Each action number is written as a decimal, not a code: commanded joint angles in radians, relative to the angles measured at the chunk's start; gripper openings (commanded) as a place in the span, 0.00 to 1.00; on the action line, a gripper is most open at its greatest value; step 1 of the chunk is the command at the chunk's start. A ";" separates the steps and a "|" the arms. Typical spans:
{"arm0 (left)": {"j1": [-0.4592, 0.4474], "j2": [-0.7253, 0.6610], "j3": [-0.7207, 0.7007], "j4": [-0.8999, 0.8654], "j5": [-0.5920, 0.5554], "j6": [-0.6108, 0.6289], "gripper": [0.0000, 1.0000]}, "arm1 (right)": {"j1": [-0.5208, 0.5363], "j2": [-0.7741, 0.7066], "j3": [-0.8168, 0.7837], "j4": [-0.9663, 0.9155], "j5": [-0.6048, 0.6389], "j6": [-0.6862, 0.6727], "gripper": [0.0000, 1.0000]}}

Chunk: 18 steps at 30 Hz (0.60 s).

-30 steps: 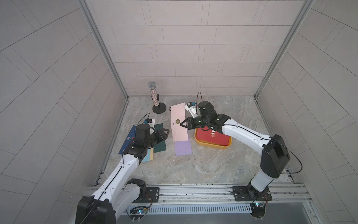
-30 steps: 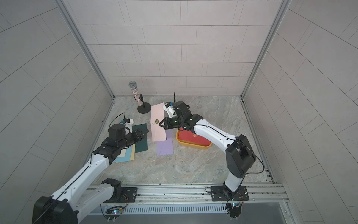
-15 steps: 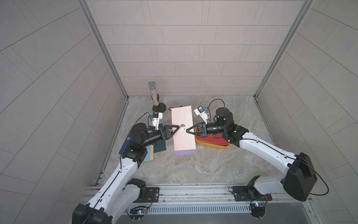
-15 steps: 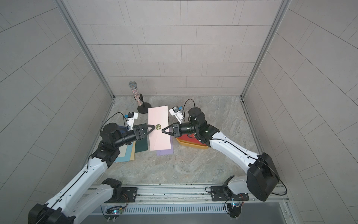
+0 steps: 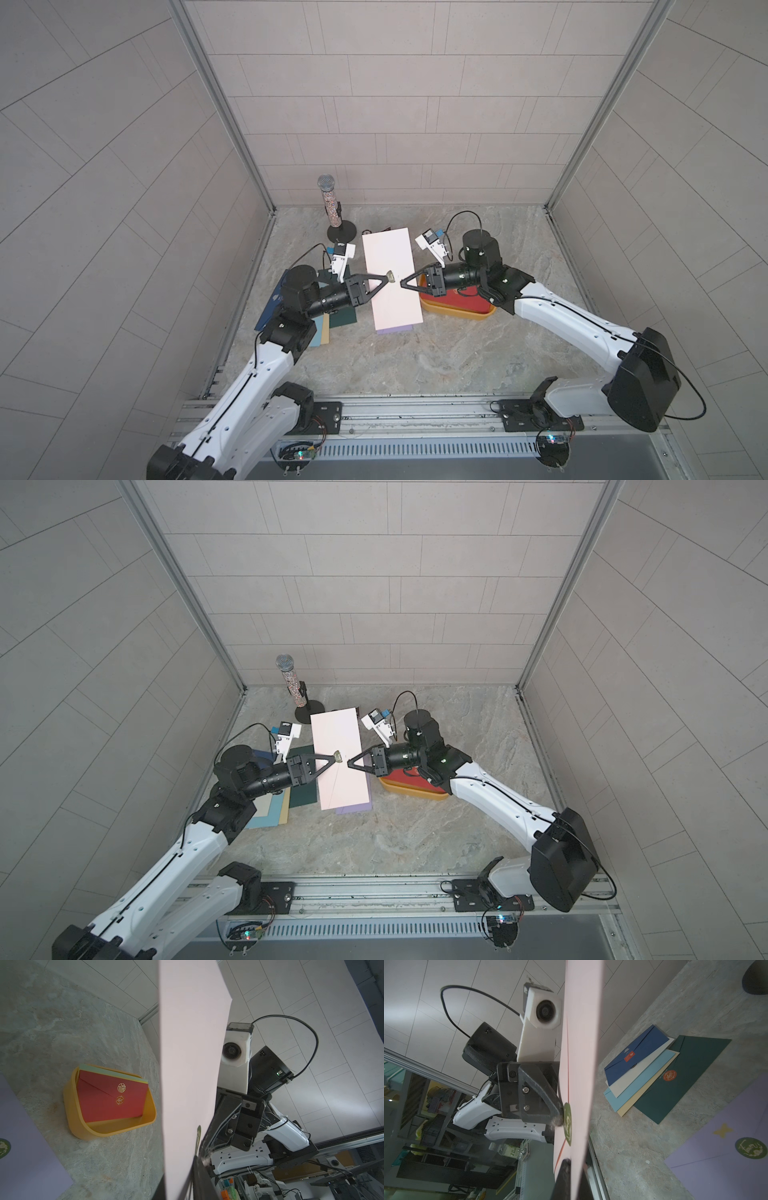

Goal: Put the sealed envelopes into the storage box
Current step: Pick up the envelope from the center of the board.

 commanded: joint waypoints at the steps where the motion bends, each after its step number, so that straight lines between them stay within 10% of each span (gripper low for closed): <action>1: -0.002 -0.017 0.038 -0.007 0.015 0.031 0.24 | 0.002 -0.028 0.012 -0.061 -0.021 -0.059 0.00; 13: -0.001 -0.044 0.045 -0.088 0.022 0.070 0.05 | -0.016 -0.038 0.011 -0.064 -0.011 -0.058 0.00; 18: -0.001 -0.054 0.079 -0.209 -0.042 0.179 0.00 | -0.044 -0.085 -0.017 -0.118 0.138 -0.073 0.48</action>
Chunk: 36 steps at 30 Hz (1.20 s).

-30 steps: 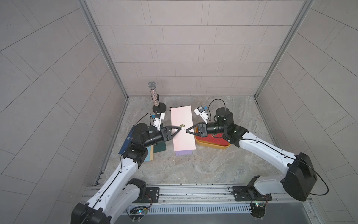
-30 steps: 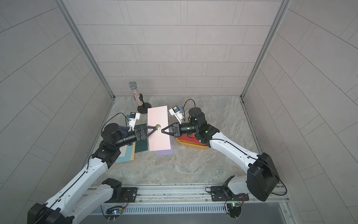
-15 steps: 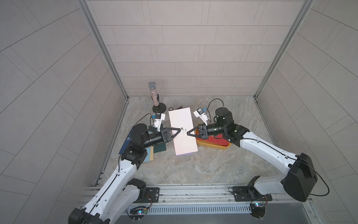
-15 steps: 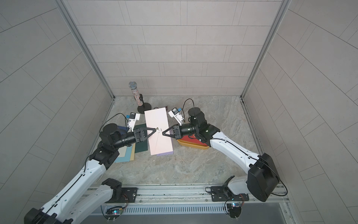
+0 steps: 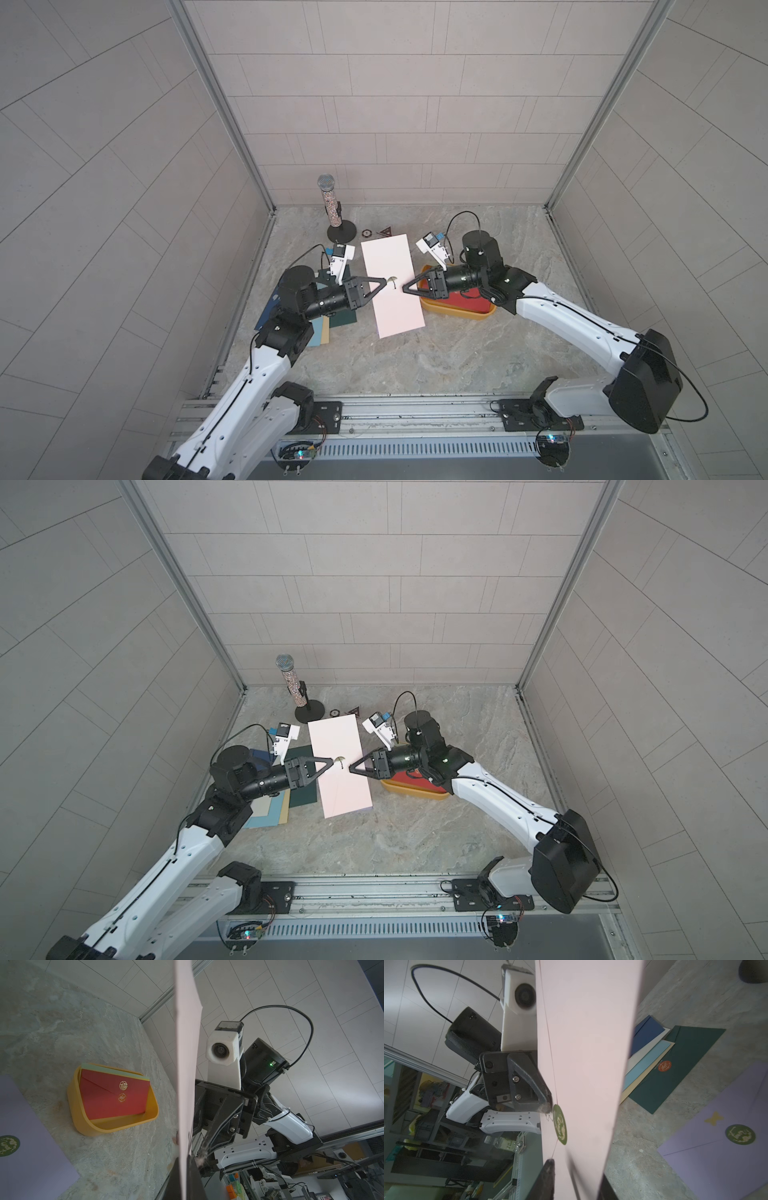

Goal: Put the sealed envelopes into the storage box
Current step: Pick up the envelope from the center of the board, then place the envelope in the storage box.

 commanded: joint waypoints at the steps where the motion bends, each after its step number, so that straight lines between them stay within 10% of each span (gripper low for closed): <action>1: -0.002 -0.009 0.081 -0.165 -0.068 0.161 0.00 | -0.035 -0.088 -0.031 -0.063 0.165 -0.047 0.51; 14: -0.192 0.371 0.520 -0.561 -0.346 0.897 0.00 | -0.098 -0.477 -0.298 -0.537 0.904 -0.244 0.39; 27: -0.415 1.068 1.287 -1.011 -0.482 1.572 0.00 | -0.034 -0.704 -0.565 -0.617 0.958 0.078 0.25; 36: -0.514 1.453 1.777 -1.310 -0.617 1.703 0.00 | -0.011 -0.848 -0.629 -0.695 1.009 0.181 0.24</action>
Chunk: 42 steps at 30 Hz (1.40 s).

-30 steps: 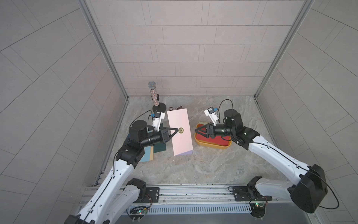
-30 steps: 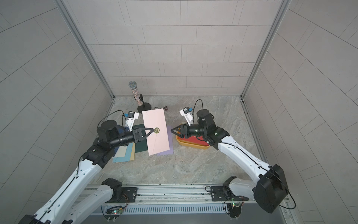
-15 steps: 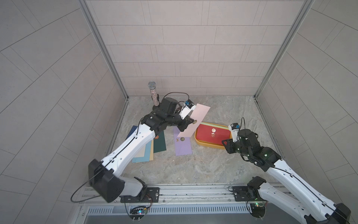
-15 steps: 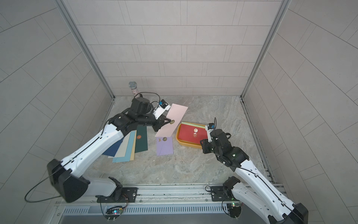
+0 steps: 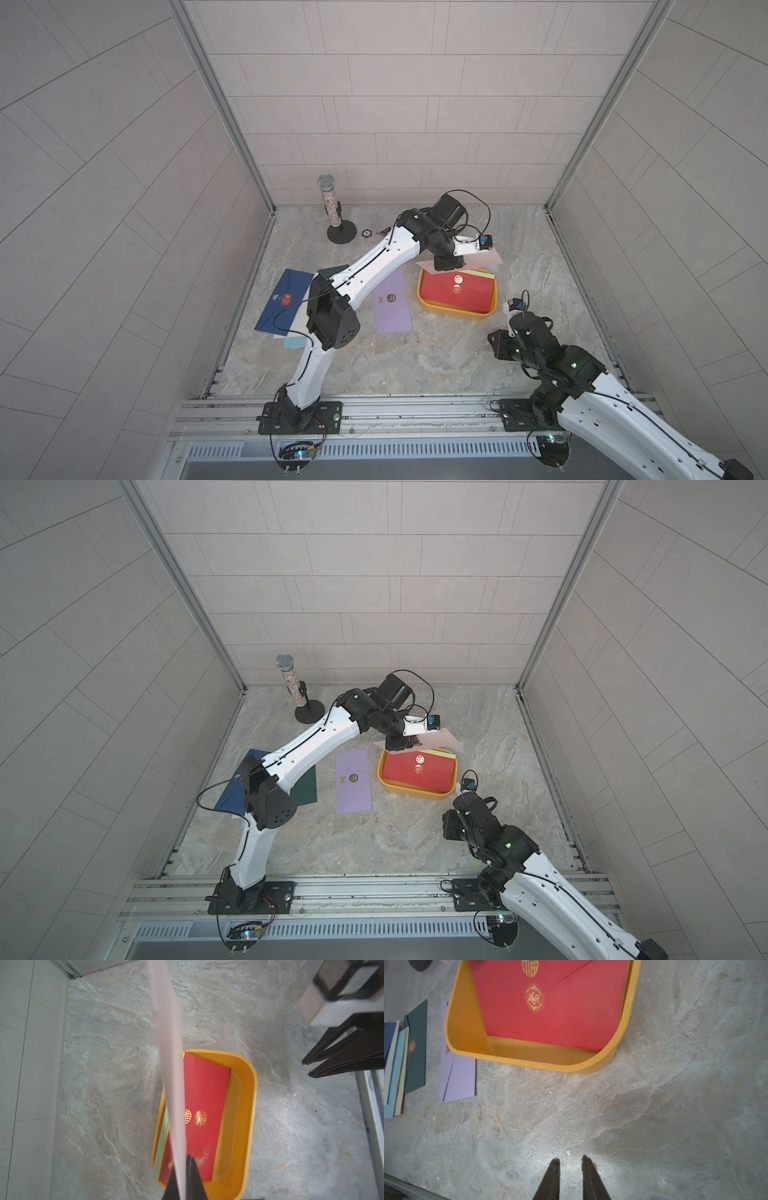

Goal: Put the sealed envelopes into the storage box
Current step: Place the envelope in the storage box.

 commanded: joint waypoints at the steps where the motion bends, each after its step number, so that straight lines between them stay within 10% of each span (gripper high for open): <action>1: -0.026 0.084 0.117 -0.201 -0.080 0.093 0.00 | 0.003 -0.031 0.003 -0.041 0.045 0.045 0.24; 16: -0.080 0.227 0.194 -0.268 -0.225 0.152 0.00 | 0.003 -0.022 -0.014 -0.049 0.033 0.059 0.25; 22: -0.101 0.216 0.175 -0.206 -0.320 0.144 0.37 | 0.003 0.001 -0.013 -0.038 0.027 0.058 0.26; 29: -0.109 0.135 0.058 0.012 -0.442 0.131 0.40 | 0.003 0.013 -0.013 -0.031 0.023 0.055 0.27; 37: -0.093 -0.048 -0.179 0.402 -0.634 -0.104 0.43 | 0.003 0.018 -0.001 -0.028 0.024 0.041 0.28; 42: -0.023 -0.360 -0.555 0.561 -0.600 -0.527 0.44 | 0.004 0.104 0.078 0.016 -0.002 -0.076 0.33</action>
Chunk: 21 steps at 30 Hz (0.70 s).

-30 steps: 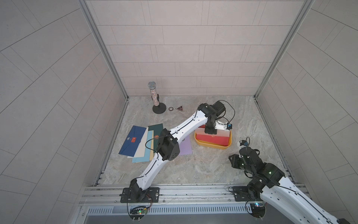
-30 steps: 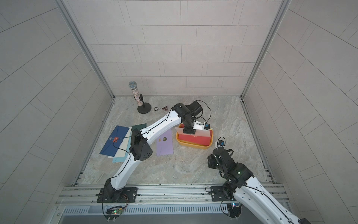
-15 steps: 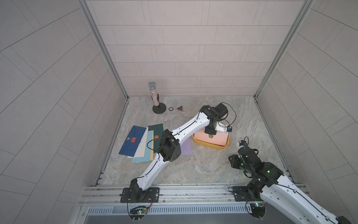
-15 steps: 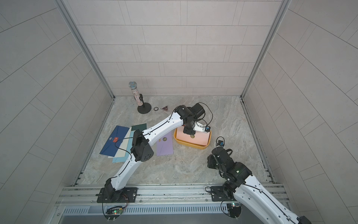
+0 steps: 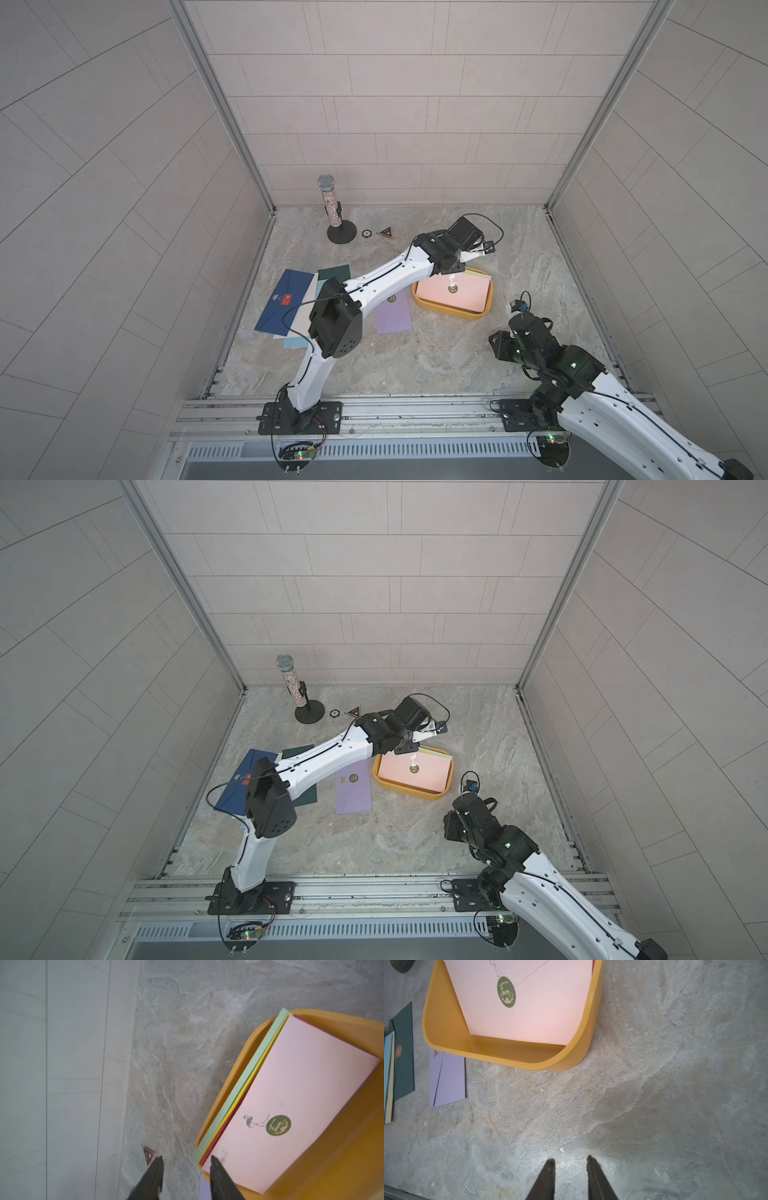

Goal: Put the sealed envelopes into the storage box
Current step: Place the envelope in the storage box, then adjust the storage box at the center of the board.

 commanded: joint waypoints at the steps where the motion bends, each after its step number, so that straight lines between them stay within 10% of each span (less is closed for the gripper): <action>1: 0.072 -0.245 -0.218 0.159 0.020 -0.396 0.46 | 0.005 0.064 0.080 0.046 -0.010 -0.112 0.34; 10: 0.404 -0.761 -0.998 0.252 0.359 -1.154 0.49 | 0.141 0.429 0.374 0.140 -0.027 -0.219 0.39; 21: 0.525 -0.924 -1.222 0.146 0.319 -1.221 0.49 | 0.353 1.160 0.925 0.134 -0.041 -0.251 0.39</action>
